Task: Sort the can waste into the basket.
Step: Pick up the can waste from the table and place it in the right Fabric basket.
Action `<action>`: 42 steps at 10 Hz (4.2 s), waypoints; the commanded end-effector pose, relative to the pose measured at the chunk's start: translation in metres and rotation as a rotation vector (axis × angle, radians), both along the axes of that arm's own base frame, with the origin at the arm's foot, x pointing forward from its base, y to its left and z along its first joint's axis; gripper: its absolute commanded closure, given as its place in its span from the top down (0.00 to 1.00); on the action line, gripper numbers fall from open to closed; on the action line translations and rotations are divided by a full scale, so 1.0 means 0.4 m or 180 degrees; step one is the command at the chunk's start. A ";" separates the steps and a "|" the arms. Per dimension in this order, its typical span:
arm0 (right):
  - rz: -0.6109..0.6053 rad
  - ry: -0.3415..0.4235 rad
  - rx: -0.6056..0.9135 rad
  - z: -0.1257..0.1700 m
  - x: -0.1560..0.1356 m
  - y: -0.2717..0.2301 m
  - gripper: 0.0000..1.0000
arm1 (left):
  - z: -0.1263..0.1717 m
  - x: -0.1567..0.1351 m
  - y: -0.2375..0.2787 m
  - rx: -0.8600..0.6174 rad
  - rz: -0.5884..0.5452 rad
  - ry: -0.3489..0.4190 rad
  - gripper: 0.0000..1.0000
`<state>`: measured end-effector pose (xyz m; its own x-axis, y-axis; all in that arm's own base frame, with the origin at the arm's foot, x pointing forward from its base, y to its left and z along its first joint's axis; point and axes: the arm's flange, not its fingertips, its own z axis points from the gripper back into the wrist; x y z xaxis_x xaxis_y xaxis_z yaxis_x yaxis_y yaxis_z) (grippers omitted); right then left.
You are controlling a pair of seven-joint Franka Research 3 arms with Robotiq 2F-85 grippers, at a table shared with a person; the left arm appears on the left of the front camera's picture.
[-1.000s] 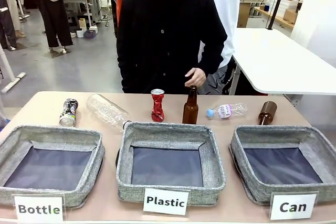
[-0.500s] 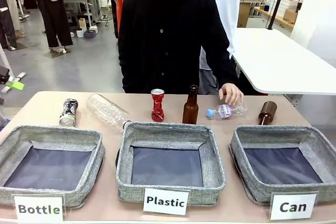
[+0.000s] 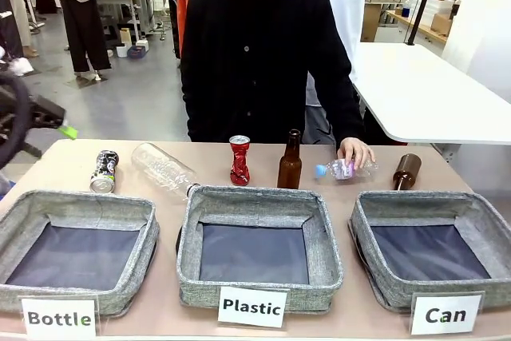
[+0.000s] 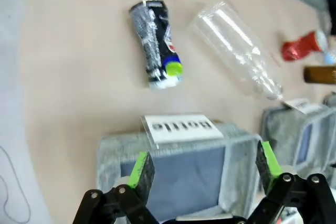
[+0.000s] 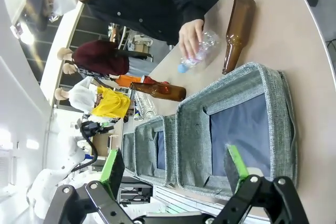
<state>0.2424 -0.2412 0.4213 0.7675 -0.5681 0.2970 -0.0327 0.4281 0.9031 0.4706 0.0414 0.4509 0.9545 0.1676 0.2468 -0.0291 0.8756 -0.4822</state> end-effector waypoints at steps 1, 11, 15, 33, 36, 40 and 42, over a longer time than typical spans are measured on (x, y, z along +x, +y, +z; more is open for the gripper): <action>0.0001 -0.0122 -0.0009 0.004 0.007 -0.007 1.00 | -0.047 0.113 -0.029 0.0261 0.0160 0.0379 1.00; 0.0001 -0.0122 -0.0009 0.004 0.007 -0.007 1.00 | -0.327 0.335 -0.127 0.0989 0.0528 0.0470 1.00; 0.0001 -0.0122 -0.0009 0.004 0.007 -0.007 1.00 | -0.335 0.324 -0.133 0.1079 0.0435 0.0431 0.00; 0.0001 -0.0122 -0.0009 0.004 0.007 -0.007 1.00 | 0.071 -0.308 0.022 0.0074 -0.2227 -0.0752 0.00; 0.0084 -0.0008 -0.0346 0.081 -0.053 0.005 1.00 | 0.069 -0.308 -0.121 0.0125 -0.2604 -0.0986 0.37; 0.0078 0.0334 -0.1326 0.166 -0.244 -0.130 1.00 | 0.224 -0.307 -0.761 -0.0096 -0.3627 -0.1641 0.37; -0.0125 0.0202 -0.1187 0.166 -0.321 -0.209 1.00 | 0.228 -0.328 -1.058 0.0010 -0.3944 -0.1965 0.37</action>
